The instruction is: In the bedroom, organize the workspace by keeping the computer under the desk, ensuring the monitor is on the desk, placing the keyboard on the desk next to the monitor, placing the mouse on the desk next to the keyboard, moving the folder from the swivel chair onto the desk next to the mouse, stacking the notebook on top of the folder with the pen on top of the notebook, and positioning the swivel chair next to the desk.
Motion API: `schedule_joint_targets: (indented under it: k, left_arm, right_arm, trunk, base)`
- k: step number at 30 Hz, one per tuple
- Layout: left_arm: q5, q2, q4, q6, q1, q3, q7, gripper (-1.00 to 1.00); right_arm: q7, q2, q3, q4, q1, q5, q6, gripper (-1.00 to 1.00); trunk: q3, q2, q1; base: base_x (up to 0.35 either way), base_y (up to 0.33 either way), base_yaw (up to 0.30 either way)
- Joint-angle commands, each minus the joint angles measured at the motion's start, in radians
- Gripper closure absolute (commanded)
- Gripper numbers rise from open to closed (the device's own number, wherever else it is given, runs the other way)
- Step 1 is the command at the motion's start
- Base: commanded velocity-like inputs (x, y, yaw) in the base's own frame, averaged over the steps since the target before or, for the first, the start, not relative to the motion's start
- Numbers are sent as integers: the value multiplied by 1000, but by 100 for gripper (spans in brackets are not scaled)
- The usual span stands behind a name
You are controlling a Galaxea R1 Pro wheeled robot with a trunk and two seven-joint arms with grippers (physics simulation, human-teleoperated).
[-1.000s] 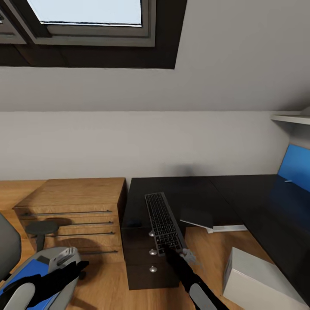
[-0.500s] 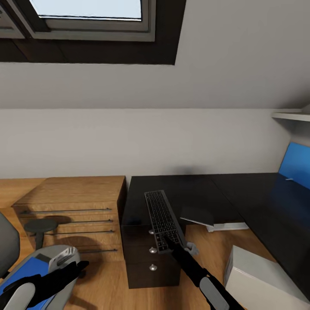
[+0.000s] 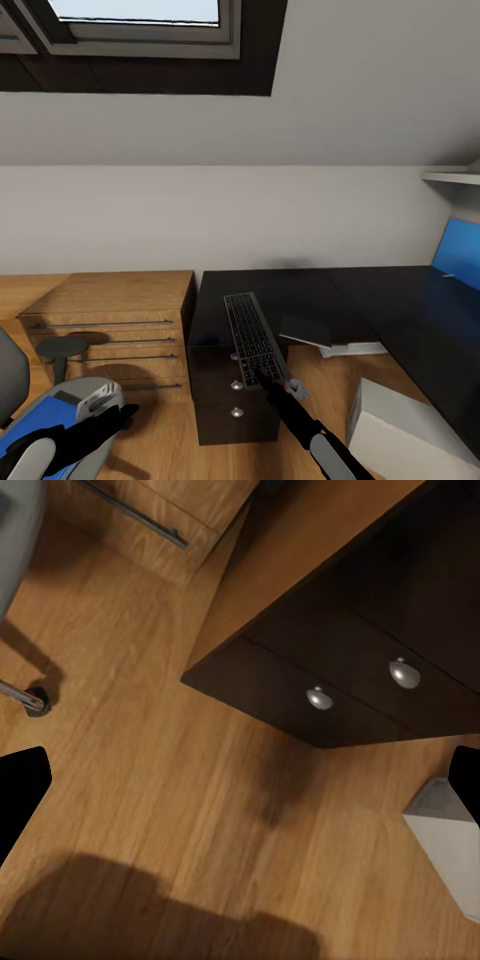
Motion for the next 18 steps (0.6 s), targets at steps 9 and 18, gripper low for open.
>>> schedule_joint_targets:
  k: [9, 18]
  left_arm:
    - [11, 0, 0, 2, -1, 0, 9, -100]
    - [11, -1, 0, 2, -1, -14, 10, -100]
  right_arm:
    - [3, 0, 2, 2, -1, -9, 3, -100]
    - [4, 0, 2, 9, -1, -9, 2, -100]
  trunk:
    - [-29, -64, 35]
    - [-58, -127, 69]
  base:
    - [0, 0, 0]
    - [0, 0, 0]
